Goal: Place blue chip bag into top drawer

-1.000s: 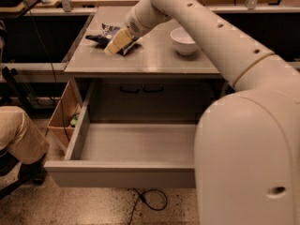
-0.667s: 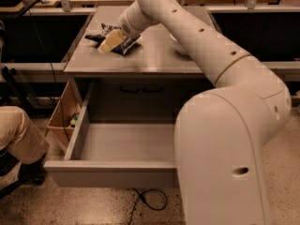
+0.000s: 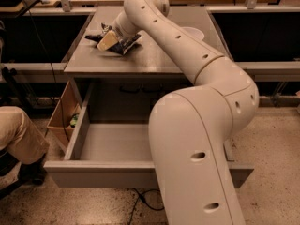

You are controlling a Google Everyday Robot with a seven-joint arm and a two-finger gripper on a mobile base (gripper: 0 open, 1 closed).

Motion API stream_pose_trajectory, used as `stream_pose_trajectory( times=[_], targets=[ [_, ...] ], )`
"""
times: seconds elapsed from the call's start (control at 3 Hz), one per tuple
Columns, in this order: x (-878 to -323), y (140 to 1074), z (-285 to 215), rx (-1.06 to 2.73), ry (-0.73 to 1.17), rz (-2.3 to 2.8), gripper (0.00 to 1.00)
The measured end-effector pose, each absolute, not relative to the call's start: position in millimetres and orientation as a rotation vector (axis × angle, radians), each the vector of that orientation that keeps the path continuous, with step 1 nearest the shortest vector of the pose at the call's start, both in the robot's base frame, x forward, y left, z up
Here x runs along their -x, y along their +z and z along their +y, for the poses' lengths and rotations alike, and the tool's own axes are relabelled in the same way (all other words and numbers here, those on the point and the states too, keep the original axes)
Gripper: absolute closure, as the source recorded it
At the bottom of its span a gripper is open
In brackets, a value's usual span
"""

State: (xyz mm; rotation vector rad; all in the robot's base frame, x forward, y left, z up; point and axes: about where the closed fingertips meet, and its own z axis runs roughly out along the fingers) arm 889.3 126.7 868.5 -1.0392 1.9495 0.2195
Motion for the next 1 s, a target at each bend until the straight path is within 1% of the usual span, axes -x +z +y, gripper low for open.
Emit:
stream_pose_trajectory(
  times=[0.33,0.67,1.0],
  targets=[
    [-899,867,125,1.011,0.192,1.943,0.39],
    [-891,873,119,1.019,0.189,1.919,0.62],
    [-859,872,109,1.065,0.220,1.913,0.85]
  ],
)
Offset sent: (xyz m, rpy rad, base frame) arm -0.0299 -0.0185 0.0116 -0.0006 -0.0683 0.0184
